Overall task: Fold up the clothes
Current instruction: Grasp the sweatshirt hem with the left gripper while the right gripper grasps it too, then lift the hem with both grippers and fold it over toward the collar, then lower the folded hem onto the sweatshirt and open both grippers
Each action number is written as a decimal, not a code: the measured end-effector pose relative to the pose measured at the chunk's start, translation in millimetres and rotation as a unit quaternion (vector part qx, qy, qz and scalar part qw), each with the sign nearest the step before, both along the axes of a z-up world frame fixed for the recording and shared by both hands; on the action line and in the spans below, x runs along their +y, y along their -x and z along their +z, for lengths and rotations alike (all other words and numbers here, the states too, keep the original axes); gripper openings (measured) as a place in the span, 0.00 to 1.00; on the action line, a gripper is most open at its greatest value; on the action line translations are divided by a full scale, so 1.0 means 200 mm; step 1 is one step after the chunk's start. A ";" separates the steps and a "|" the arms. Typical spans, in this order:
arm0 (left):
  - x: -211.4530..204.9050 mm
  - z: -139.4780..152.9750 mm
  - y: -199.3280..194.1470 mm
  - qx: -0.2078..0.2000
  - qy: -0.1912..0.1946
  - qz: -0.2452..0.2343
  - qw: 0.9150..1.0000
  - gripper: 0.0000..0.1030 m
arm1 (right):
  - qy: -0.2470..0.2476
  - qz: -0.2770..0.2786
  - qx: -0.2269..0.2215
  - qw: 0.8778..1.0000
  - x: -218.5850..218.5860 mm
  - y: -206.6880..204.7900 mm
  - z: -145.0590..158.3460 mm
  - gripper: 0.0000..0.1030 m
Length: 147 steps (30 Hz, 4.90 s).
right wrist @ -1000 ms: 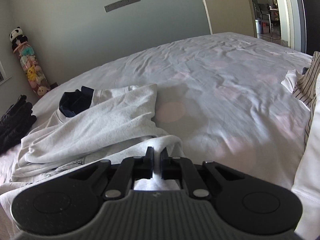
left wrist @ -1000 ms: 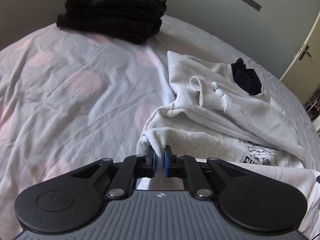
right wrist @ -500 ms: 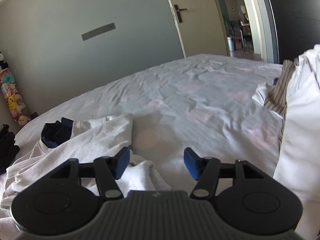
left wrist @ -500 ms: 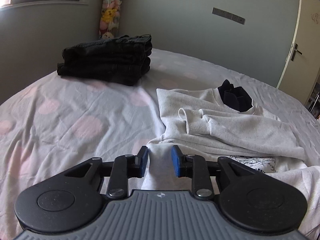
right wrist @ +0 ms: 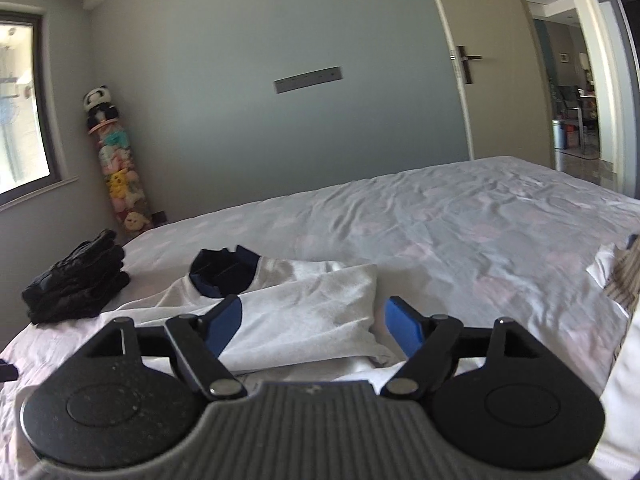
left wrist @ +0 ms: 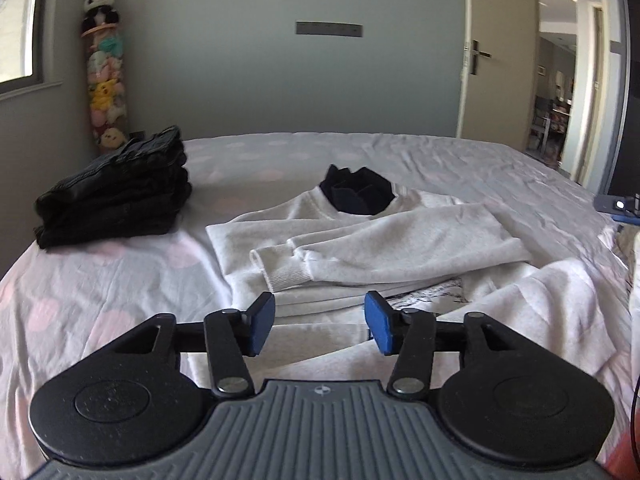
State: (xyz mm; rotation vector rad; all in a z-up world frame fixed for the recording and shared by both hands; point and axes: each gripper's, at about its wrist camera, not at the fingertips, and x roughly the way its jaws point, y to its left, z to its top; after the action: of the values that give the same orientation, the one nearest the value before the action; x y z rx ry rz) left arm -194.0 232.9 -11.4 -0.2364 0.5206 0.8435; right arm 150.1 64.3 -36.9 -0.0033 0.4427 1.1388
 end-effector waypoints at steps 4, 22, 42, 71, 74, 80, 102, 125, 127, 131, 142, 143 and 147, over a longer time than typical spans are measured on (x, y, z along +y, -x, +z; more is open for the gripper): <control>-0.09 0.07 -0.04 0.044 -0.004 -0.072 0.996 0.72 | 0.049 0.127 -0.015 0.991 0.01 0.12 0.14 0.80; -0.25 -0.32 0.00 0.355 0.108 -0.314 0.874 0.75 | 0.410 0.374 -0.160 0.816 0.04 0.30 -0.15 0.80; -0.17 -0.65 0.06 0.397 0.134 -0.258 0.871 0.70 | 0.461 0.393 -0.144 0.782 0.16 0.10 -0.57 0.71; -0.62 0.21 0.24 0.211 -0.068 -0.132 0.966 0.08 | 0.219 0.193 -0.311 0.904 -0.55 0.43 0.24 0.10; -0.66 0.26 0.25 0.203 -0.083 -0.123 0.968 0.08 | 0.202 0.180 -0.317 0.909 -0.61 0.44 0.26 0.10; -0.74 0.38 0.29 0.191 -0.116 -0.106 0.969 0.07 | 0.166 0.169 -0.337 0.911 -0.72 0.50 0.34 0.09; -0.75 0.65 0.27 0.213 -0.139 -0.132 0.958 0.07 | 0.131 0.169 -0.380 0.900 -0.93 0.57 0.55 0.09; 0.78 0.09 -0.51 0.286 -0.060 -0.109 0.950 0.07 | 0.239 0.175 -0.372 0.880 0.73 -0.14 0.18 0.10; 0.88 -0.04 -0.54 0.284 -0.039 -0.106 0.952 0.08 | 0.253 0.179 -0.359 0.880 0.86 -0.19 0.05 0.10; 1.08 -0.29 -0.59 0.282 0.003 -0.100 0.954 0.08 | 0.278 0.189 -0.333 0.881 1.05 -0.29 -0.21 0.10; 1.17 -0.50 -0.53 0.234 0.031 -0.063 0.970 0.25 | 0.293 0.151 -0.287 0.899 1.24 -0.40 -0.45 0.25; 1.16 -0.47 -0.50 0.223 0.028 -0.047 0.973 0.25 | 0.290 0.132 -0.269 0.909 1.23 -0.44 -0.43 0.25; 1.08 -0.33 -0.35 0.160 0.030 0.010 0.987 0.28 | 0.266 0.064 -0.188 0.943 1.14 -0.57 -0.31 0.25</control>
State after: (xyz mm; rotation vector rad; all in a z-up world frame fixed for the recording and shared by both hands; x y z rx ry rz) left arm -124.6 449.6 -76.7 -0.1619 0.8455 0.8915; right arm 264.4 292.2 -99.1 -0.7203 0.3990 1.0838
